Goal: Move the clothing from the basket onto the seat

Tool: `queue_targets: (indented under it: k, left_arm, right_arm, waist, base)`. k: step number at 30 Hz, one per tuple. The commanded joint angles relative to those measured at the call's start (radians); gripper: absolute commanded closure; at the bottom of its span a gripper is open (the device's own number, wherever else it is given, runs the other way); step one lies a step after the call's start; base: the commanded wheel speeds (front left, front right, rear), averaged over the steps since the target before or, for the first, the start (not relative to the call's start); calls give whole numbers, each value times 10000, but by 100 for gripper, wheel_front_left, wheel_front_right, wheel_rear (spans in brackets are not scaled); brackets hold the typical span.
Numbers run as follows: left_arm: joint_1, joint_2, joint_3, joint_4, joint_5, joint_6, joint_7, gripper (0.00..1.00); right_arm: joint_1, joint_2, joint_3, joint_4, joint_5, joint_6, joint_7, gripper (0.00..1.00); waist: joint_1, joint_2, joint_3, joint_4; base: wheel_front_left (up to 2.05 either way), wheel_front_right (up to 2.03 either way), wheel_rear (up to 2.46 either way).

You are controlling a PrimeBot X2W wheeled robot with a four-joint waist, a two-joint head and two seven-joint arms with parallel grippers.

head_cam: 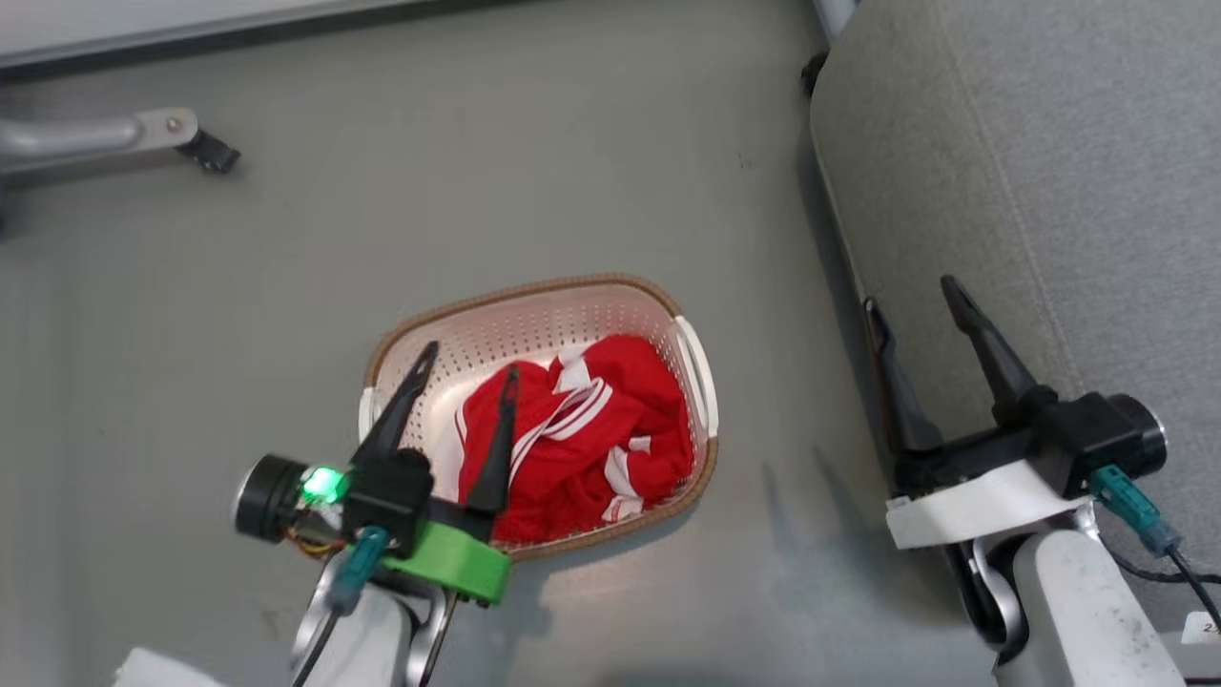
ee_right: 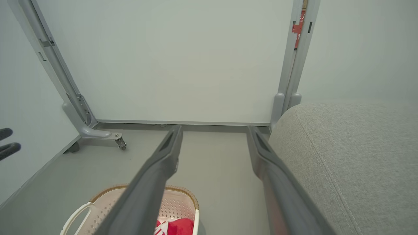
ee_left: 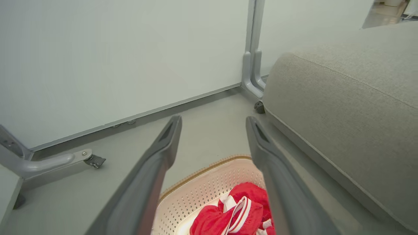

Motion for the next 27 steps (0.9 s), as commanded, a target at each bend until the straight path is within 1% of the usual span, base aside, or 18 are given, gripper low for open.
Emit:
queue_targets:
  k: [1, 3, 6, 11, 14, 17, 21, 23, 27]
  left_arm:
    - [-641, 159, -318, 292, 154, -108, 3, 0]
    - [-1317, 209, -770, 817, 157, -195, 3, 0]
    - [-2418, 460, -1592, 1685, 301, -270, 3, 0]
    - [-4499, 966, -3587, 3555, 164, -283, 3, 0]
    - [-5598, 1139, -4631, 4614, 45, -283, 3, 0]
    - [-6633, 1169, -5797, 5941, -156, -280, 3, 0]
    - [-7805, 1064, -7054, 7486, -510, -279, 4, 0]
    - [-8309, 1021, -7600, 8186, -698, -280, 74, 0]
    - [-9116, 960, -8378, 9202, -1100, -280, 359, 0]
  right_arm:
    - [-302, -38, -95, -118, -115, -3, -49, 0]
    - [-493, -38, -184, -249, -172, -3, -49, 0]
    - [-816, -35, -117, -466, -334, -1, -49, 0]
    - [-1349, -41, -226, -946, -389, -3, -49, 0]
    - [-1589, -40, -310, -1174, -353, -3, -49, 0]
    - [-1764, -38, -368, -1341, -219, -3, -49, 0]
    - [-1975, -37, -279, -1408, 36, -3, -49, 0]
    - [-2039, -33, -189, -1387, 189, -3, -49, 0]
    - [-2209, -35, 18, -1443, 360, -3, -49, 0]
  waist:
    - [-1, 0, 1950, 182]
    - [-1, 0, 2442, 209]
    - [-1, 0, 3144, 233]
    - [-1, 0, 4353, 166]
    - [-1, 0, 4915, 101]
    - [-1, 0, 5429, -11]
    - [-1, 0, 5983, -270]
    - [-1, 0, 6215, -407]
    - [-1, 0, 6646, -674]
  base:
    - [0, 0, 0]
    - [0, 0, 0]
    - [0, 0, 0]
    - [0, 0, 0]
    - [0, 0, 0]
    - [0, 0, 0]
    - [0, 0, 0]
    - [0, 0, 0]
    - [0, 0, 0]
